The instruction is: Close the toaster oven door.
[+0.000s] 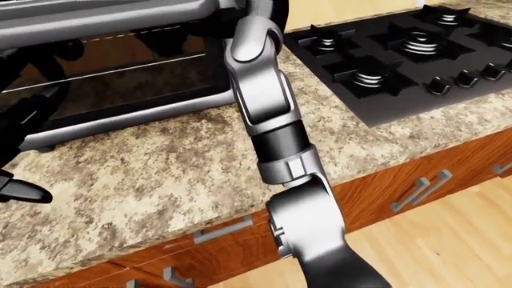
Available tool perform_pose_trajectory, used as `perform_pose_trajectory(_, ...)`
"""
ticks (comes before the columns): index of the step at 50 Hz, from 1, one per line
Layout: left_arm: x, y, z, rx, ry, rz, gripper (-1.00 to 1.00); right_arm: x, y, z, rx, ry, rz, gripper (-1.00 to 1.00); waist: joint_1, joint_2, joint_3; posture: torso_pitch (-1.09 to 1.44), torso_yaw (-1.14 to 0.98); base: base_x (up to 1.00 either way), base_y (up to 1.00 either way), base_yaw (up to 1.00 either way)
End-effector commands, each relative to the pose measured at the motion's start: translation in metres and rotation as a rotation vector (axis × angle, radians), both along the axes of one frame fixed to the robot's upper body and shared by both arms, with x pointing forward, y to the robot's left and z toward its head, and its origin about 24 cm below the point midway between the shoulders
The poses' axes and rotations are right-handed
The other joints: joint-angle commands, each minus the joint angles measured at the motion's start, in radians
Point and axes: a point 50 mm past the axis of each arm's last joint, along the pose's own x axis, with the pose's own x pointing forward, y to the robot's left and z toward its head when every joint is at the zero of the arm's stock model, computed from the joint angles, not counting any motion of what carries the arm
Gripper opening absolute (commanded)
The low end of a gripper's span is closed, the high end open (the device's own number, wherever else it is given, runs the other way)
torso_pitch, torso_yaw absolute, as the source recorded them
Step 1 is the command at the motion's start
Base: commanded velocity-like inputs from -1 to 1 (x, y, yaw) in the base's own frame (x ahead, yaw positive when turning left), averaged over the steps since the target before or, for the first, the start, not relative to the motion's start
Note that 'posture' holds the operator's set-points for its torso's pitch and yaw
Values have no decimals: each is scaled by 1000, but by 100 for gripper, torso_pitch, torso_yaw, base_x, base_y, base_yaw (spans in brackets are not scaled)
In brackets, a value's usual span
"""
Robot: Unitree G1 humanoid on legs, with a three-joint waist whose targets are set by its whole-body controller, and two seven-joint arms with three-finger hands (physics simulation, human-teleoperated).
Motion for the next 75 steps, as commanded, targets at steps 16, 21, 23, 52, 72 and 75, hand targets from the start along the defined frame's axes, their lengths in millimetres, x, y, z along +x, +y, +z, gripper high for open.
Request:
perform_pose_trajectory(16, 1, 10, 43, 24, -180, 104, 100, -20, -13, 43, 61, -216, -37, 100, 3, 9, -42, 0, 0, 0, 0, 0)
perform_pose_trajectory(21, 6, 12, 48, 32, -188, 104, 100, -20, -15, 41, 63, -214, -43, 100, 7, 8, -41, 0, 0, 0, 0, 0)
perform_pose_trajectory(23, 9, 13, 51, 28, -190, 105, 100, -20, -15, 40, 64, -212, -40, 100, 8, 7, -41, 0, 0, 0, 0, 0)
perform_pose_trajectory(52, 40, 23, 66, 52, -196, 114, 100, -19, -19, 40, 78, -223, -64, 100, 17, 5, -42, 0, 0, 0, 0, 0)
perform_pose_trajectory(72, 59, 28, 78, 31, -184, 115, 100, -18, -22, 41, 85, -223, -75, 100, 10, -9, -41, 0, 0, 0, 0, 0)
perform_pose_trajectory(75, 61, 27, 80, 29, -186, 114, 100, -18, -22, 41, 85, -223, -75, 100, 9, -12, -41, 0, 0, 0, 0, 0)
